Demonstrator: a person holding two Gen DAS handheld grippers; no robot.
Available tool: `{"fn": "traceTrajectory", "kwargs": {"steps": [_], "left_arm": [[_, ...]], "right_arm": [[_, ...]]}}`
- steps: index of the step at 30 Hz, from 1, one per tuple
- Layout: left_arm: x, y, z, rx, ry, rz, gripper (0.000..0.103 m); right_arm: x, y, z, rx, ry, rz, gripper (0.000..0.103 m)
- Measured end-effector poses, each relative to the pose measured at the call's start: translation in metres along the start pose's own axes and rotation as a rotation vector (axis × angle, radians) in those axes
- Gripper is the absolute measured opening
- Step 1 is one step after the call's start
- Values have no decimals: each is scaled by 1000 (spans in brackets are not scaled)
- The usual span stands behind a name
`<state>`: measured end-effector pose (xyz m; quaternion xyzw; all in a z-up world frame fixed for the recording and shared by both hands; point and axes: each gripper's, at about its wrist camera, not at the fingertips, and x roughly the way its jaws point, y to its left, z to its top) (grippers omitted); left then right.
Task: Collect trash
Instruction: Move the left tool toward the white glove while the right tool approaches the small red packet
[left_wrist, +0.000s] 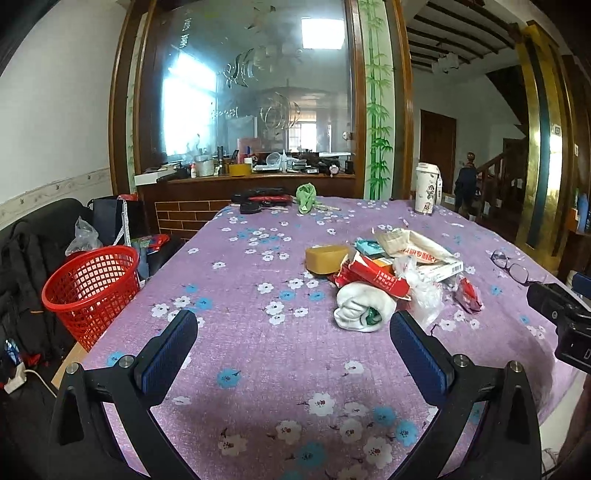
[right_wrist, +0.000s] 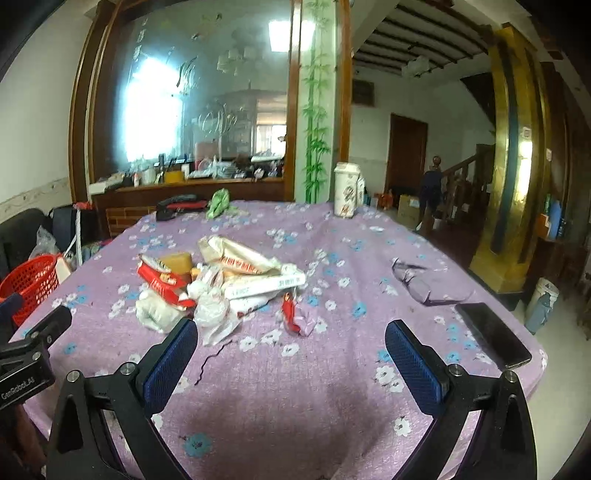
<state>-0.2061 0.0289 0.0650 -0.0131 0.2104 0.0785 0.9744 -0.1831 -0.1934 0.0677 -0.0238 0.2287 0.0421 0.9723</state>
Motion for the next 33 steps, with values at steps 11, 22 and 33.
{"fn": "traceTrajectory", "kwargs": {"steps": [11,22,33], "left_arm": [[7,-4,-4,14,48,-4,103],[13,-1,-6,11,88,0,103],[12,-2,-6,22,89,-5,103]], "right_arm": [[8,-2,-6,-3,52,-18,99],[14,0,-6,-2,91,-6,99],[17,2,-6,-3,109,-2,99]]}}
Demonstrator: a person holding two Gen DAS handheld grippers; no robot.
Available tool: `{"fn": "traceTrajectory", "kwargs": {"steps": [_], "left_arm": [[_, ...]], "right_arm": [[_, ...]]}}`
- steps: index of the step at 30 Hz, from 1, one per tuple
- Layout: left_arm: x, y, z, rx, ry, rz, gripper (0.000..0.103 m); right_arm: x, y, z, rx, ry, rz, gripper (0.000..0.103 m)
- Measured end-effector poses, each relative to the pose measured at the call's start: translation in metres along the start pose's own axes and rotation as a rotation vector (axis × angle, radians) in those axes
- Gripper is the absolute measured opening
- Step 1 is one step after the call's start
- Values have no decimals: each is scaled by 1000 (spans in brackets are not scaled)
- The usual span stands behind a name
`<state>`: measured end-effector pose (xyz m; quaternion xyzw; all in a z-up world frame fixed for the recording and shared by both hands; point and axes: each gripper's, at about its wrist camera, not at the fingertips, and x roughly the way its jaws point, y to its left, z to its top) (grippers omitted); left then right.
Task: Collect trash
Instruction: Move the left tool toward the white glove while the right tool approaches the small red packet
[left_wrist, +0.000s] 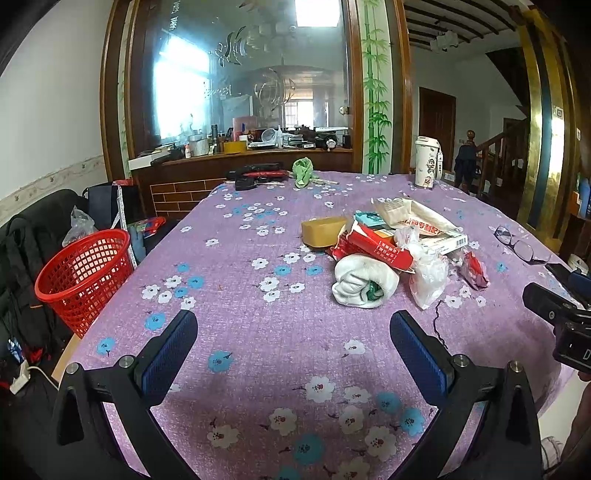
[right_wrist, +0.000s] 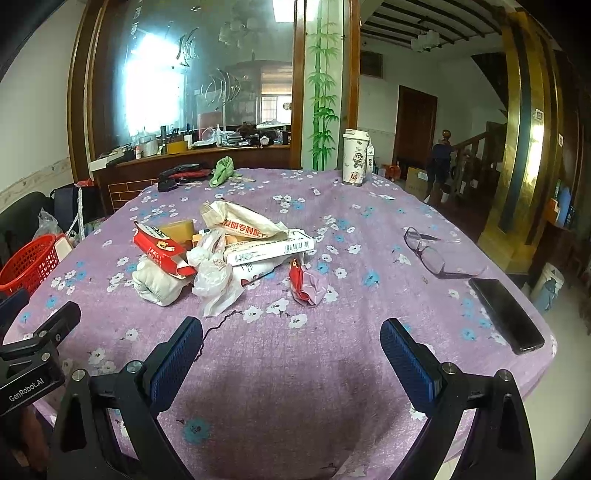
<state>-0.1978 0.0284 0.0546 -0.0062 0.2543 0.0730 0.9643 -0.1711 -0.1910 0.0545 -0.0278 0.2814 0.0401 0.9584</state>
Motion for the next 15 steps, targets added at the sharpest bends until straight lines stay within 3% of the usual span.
{"fn": "traceTrajectory", "kwargs": {"steps": [15], "left_arm": [[1,0,-1,-3,8,3,103]], "right_arm": [[3,1,-1,0,13,5,99]]}}
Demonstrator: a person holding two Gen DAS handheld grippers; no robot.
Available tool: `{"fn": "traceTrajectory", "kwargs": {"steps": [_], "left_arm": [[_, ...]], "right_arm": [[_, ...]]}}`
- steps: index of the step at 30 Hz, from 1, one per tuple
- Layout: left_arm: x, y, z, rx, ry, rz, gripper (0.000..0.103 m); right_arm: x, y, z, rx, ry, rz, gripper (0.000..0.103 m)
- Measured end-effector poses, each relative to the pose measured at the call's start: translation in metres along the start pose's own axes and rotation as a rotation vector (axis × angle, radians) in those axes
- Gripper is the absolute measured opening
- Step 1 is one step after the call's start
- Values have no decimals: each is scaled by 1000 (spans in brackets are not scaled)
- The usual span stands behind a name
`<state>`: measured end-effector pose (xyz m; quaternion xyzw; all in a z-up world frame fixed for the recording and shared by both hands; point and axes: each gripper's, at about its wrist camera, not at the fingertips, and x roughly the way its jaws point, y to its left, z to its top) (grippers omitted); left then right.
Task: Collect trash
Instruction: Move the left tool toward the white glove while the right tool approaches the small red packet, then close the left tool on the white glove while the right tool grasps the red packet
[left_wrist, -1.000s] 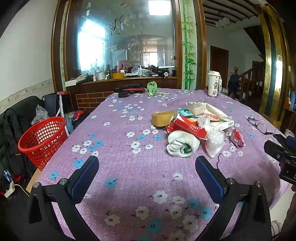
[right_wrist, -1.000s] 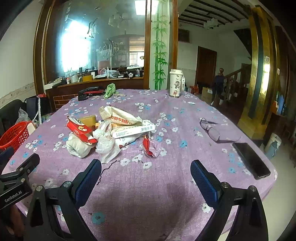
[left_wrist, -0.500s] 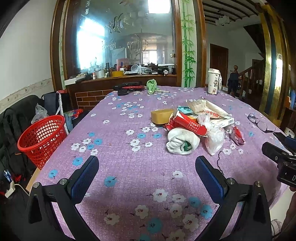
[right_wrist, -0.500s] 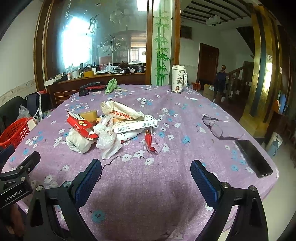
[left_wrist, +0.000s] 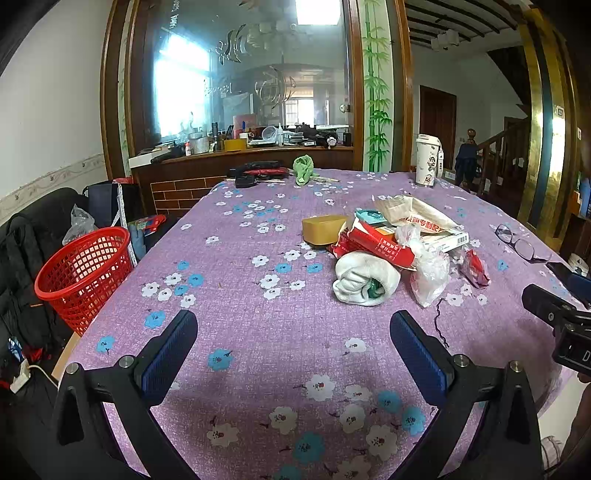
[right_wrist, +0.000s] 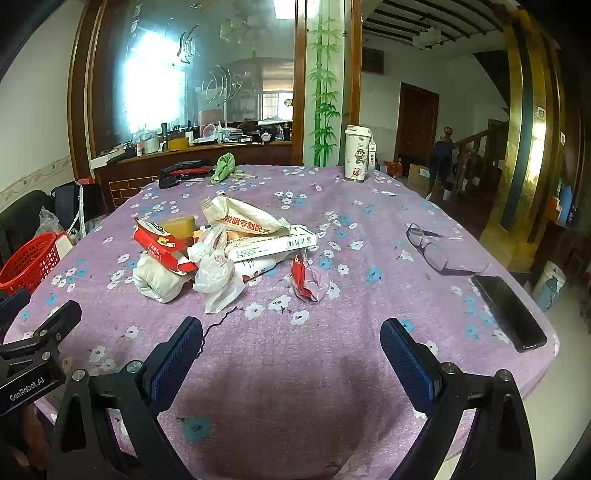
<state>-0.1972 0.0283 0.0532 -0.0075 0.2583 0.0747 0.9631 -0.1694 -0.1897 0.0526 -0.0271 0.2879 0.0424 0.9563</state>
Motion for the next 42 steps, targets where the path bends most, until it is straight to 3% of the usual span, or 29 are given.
{"fn": "traceTrajectory", "kwargs": {"steps": [13,19,24,26,28,33,36,39,42], "left_arm": [[1,-1,-2,2,4,-2,103],[11,-2,0,14,42,-14,103],[34,-3,13,25,130,-66,103],[45,-5,19,23,172,-96,100],[56,-7,24,11,215,-130,88],[87,-16,33,-23,311,-182,86],[98,-25,36,-15,325,-195,86],[111,-33,40,12,341,-190,85],[120,-39,41,18,358,-207,73]], "right_arm": [[5,-1,-1,3,24,8,98],[13,-9,-1,28,53,33,90],[25,-19,2,43,90,68,71],[32,-23,6,45,111,86,63],[38,-28,10,49,123,104,62],[55,-38,17,58,154,131,60],[66,-41,20,63,174,150,59],[79,-41,24,65,197,168,50],[90,-39,30,56,201,170,49]]}}
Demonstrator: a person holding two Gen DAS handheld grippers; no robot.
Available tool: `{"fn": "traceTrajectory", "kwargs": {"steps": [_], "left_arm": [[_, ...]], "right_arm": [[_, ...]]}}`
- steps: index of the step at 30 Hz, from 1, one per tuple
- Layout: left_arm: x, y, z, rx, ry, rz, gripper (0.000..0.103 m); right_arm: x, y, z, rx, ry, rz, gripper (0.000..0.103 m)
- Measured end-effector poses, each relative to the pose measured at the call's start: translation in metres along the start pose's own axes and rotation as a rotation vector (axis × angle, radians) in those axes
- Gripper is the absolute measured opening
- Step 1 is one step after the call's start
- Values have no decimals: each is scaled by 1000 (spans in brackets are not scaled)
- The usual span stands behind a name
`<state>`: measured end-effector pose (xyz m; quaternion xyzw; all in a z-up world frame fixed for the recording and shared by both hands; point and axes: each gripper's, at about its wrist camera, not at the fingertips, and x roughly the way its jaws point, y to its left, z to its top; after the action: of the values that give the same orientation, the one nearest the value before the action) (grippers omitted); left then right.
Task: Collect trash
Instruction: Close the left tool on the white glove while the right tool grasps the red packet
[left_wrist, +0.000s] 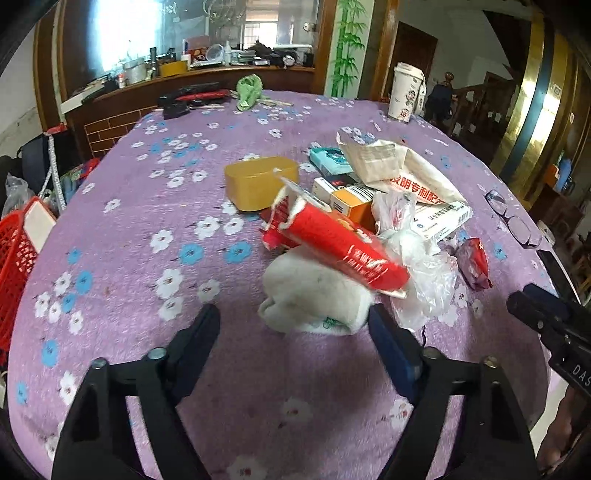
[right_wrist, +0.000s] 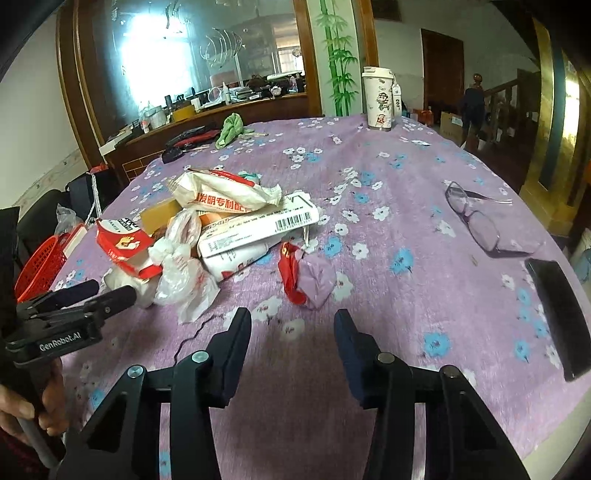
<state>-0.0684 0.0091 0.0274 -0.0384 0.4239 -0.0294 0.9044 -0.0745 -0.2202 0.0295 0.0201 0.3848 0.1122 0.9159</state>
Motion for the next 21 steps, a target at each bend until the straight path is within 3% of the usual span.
{"fn": "traceTrajectory", "kwargs": {"steps": [6,10,11,12,13,14,21], "left_arm": [[11,-6,9,17,13,-42,55],[9,-10,6,43,-1,-46,37],[8,-9,6,46,-4,-47,35],[6,-9,5,48,-2,-53,33],[3,-7,4,42,1,-66,32],[0,-5,3,37,1,-74,31],[-29,6,-9,27,-37,-112,31]], "right_arm": [[25,6,15,-36,38,-17,44],[43,7,19,-50,72,-61,43],[47,6,20,-49,83,-67,29],[50,4,19,-44,93,-66,21],[48,2,19,-40,82,-64,21],[46,2,18,-41,72,-67,8],[23,-4,14,-9,24,-29,7]]}}
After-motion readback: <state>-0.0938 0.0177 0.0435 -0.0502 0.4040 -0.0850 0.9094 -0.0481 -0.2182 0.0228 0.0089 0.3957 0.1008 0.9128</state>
